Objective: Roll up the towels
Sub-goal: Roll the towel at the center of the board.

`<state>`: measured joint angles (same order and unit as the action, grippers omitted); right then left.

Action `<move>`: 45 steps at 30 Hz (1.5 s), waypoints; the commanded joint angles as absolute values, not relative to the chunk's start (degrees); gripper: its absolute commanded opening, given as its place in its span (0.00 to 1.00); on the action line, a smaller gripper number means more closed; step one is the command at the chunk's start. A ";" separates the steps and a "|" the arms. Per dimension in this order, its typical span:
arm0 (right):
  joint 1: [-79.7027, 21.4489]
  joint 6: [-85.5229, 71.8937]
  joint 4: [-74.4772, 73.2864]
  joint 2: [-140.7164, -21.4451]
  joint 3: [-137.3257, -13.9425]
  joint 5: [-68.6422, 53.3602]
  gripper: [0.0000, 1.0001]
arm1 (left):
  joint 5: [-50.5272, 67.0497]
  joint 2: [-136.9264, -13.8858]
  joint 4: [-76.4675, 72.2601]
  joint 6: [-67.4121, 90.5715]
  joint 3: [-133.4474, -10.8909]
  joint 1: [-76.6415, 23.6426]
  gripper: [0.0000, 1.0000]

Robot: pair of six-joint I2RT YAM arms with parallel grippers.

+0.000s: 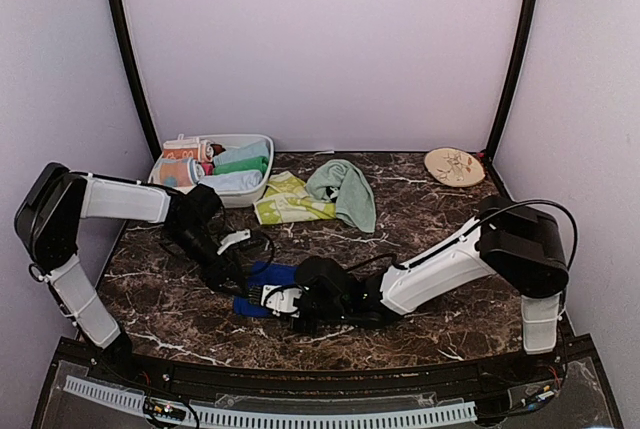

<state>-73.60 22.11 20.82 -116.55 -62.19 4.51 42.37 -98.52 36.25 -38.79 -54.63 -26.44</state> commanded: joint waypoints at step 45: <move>-52.45 -23.68 20.35 -116.85 -60.16 -31.97 0.52 | 28.69 -96.59 21.77 -51.00 -51.13 -37.26 0.17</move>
